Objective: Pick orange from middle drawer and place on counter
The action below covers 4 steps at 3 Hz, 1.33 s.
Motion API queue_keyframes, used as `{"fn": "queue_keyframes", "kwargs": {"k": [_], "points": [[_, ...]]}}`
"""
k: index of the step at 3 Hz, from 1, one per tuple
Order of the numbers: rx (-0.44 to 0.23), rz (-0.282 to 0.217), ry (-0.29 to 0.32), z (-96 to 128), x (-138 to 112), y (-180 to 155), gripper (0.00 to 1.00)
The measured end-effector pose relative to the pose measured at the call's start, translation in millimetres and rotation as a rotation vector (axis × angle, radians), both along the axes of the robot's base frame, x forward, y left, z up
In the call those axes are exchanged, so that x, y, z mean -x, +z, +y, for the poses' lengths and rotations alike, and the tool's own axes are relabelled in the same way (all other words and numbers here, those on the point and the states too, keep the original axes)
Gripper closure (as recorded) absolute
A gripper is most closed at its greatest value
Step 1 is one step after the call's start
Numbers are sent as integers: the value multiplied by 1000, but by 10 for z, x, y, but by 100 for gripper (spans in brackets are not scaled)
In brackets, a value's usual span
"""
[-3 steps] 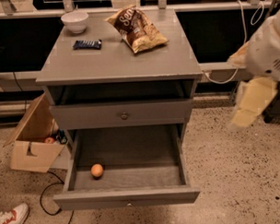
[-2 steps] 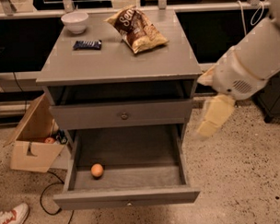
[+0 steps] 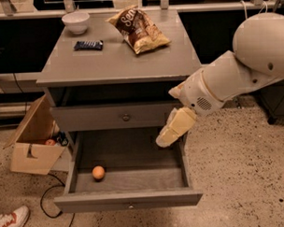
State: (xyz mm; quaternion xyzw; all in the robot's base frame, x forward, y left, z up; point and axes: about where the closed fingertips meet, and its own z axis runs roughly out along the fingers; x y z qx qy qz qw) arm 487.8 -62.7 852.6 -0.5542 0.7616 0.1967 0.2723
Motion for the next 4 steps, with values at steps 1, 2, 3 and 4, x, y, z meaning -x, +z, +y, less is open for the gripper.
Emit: {"fn": "queue_keyframes", "kwargs": {"k": [1, 2, 3, 4], "points": [[0, 0, 0, -1, 0, 0, 0], [1, 19, -8, 8, -18, -164, 0], [20, 32, -18, 38, -51, -448, 0], [60, 57, 14, 244, -27, -1163, 0]]}}
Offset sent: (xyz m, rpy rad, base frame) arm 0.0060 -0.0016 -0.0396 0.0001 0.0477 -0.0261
